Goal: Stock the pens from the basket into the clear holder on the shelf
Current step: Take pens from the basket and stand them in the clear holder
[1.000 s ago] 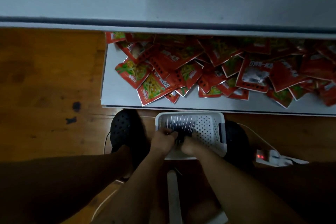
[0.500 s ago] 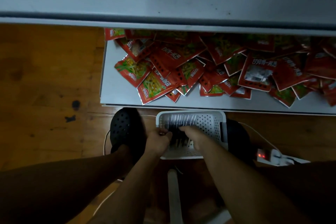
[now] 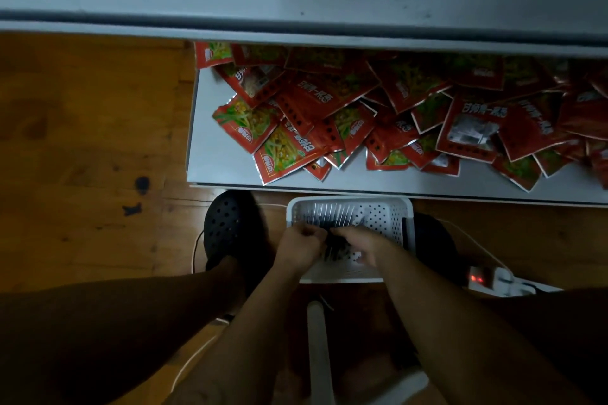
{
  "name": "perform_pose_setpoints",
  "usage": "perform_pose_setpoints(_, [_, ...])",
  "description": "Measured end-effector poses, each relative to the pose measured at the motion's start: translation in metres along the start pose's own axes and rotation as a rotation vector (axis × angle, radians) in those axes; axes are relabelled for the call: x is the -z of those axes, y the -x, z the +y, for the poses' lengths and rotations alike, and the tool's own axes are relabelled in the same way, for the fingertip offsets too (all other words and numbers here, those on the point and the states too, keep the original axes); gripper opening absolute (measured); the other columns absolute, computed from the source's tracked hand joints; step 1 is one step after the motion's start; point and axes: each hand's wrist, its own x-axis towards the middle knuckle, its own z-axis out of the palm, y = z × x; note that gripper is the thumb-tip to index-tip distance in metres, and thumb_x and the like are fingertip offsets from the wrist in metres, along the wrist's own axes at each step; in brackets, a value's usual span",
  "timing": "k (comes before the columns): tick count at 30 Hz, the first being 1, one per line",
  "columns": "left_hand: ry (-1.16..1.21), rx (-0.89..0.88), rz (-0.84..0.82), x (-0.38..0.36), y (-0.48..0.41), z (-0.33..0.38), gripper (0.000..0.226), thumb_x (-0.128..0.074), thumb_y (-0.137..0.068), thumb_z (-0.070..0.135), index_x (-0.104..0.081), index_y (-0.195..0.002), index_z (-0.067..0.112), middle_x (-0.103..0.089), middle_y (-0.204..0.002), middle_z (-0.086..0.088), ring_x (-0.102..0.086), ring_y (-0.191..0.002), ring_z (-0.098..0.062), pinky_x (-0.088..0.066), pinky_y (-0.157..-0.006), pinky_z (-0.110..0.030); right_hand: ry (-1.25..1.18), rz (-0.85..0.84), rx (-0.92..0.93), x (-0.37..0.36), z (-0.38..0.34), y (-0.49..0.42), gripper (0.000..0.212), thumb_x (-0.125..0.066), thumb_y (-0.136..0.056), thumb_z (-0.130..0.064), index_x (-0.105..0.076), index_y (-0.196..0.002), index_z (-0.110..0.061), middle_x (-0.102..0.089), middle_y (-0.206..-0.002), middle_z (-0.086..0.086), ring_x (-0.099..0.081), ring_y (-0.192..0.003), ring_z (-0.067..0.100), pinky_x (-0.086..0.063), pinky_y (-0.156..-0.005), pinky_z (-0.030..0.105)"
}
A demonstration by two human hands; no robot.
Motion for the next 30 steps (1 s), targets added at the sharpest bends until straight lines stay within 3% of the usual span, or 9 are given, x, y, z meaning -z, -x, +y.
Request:
perform_pose_setpoints(5, [0.002,-0.046,-0.018,0.008,0.008,0.021,0.025,-0.058,-0.091,0.014,-0.058,-0.066,0.014,-0.061,-0.063,-0.004,-0.054,-0.054,-0.012,-0.041,-0.051,-0.020,-0.004,0.135,0.053,0.011,0.002,0.011,0.053,-0.061,-0.092,-0.037,-0.052,-0.133,-0.004,-0.054,-0.136,0.013,-0.053,-0.118,0.026,-0.044,-0.091,0.034])
perform_pose_setpoints(8, [-0.008,-0.107,-0.030,0.013,0.021,0.035,0.032,-0.054,-0.088,0.008,-0.054,-0.057,0.015,-0.055,-0.061,-0.008,-0.045,-0.049,-0.013,-0.033,-0.048,-0.020,-0.019,0.310,0.161,0.017,0.007,0.031,0.025,-0.072,-0.085,-0.018,-0.070,-0.101,0.002,-0.069,-0.110,0.018,-0.063,-0.087,0.024,-0.053,-0.081,0.031])
perform_pose_setpoints(11, [-0.015,-0.163,0.014,0.019,0.039,0.049,0.023,-0.058,-0.086,0.018,-0.057,-0.064,0.016,-0.062,-0.067,-0.006,-0.052,-0.056,-0.016,-0.039,-0.053,-0.022,-0.122,0.280,0.228,0.023,0.010,0.064,0.008,-0.077,-0.078,-0.002,-0.072,-0.084,-0.005,-0.071,-0.099,0.011,-0.064,-0.082,0.019,-0.055,-0.070,0.027])
perform_pose_setpoints(15, [-0.048,-0.265,0.015,0.023,0.073,0.067,0.018,-0.063,-0.085,0.029,-0.065,-0.088,0.012,-0.069,-0.083,-0.008,-0.059,-0.067,-0.018,-0.045,-0.062,-0.026,-0.193,0.195,0.373,0.023,-0.001,0.113,0.023,-0.072,-0.077,0.006,-0.062,-0.090,-0.010,-0.068,-0.100,0.015,-0.065,-0.089,0.025,-0.054,-0.081,0.037])
perform_pose_setpoints(19, [-0.141,-0.414,0.058,0.029,0.113,0.096,0.020,-0.065,-0.086,0.031,-0.062,-0.095,0.013,-0.067,-0.085,-0.006,-0.058,-0.071,-0.018,-0.043,-0.063,-0.025,-0.235,0.147,0.587,0.028,-0.016,0.172,0.035,-0.067,-0.081,0.005,-0.060,-0.108,-0.016,-0.073,-0.097,0.013,-0.071,-0.088,0.026,-0.055,-0.082,0.037])
perform_pose_setpoints(24, [-0.181,-0.604,0.137,0.039,0.166,0.137,0.020,-0.066,-0.087,0.026,-0.062,-0.100,0.012,-0.069,-0.090,-0.005,-0.063,-0.080,-0.022,-0.047,-0.065,-0.026,-0.236,0.161,0.847,0.043,-0.033,0.244,0.011,-0.063,-0.093,-0.015,-0.064,-0.101,-0.008,-0.073,-0.088,0.011,-0.071,-0.082,0.028,-0.056,-0.089,0.046])
perform_pose_setpoints(26, [-0.188,-0.676,0.164,0.043,0.189,0.153,0.021,-0.066,-0.087,0.028,-0.062,-0.102,0.014,-0.068,-0.094,-0.002,-0.062,-0.081,-0.018,-0.047,-0.066,-0.024,-0.199,0.238,0.959,0.048,-0.040,0.270,0.013,-0.064,-0.093,-0.021,-0.070,-0.091,-0.010,-0.073,-0.082,0.005,-0.068,-0.080,0.022,-0.056,-0.086,0.044])
perform_pose_setpoints(28, [-0.198,-0.743,0.203,0.048,0.210,0.169,0.021,-0.066,-0.087,0.030,-0.063,-0.103,0.017,-0.067,-0.094,0.002,-0.061,-0.083,-0.014,-0.046,-0.072,-0.025,-0.090,0.365,1.083,0.053,-0.047,0.298,0.013,-0.067,-0.090,-0.023,-0.074,-0.085,-0.014,-0.072,-0.077,-0.004,-0.064,-0.074,0.009,-0.052,-0.076,0.033])
perform_pose_setpoints(30, [-0.194,-0.805,0.244,0.054,0.229,0.185,0.022,-0.066,-0.087,0.032,-0.063,-0.104,0.019,-0.066,-0.093,0.004,-0.062,-0.085,-0.013,-0.048,-0.073,-0.027,0.001,0.504,1.189,0.060,-0.058,0.326,0.012,-0.070,-0.088,-0.021,-0.072,-0.098,-0.016,-0.071,-0.084,0.000,-0.066,-0.080,0.013,-0.051,-0.077,0.031])
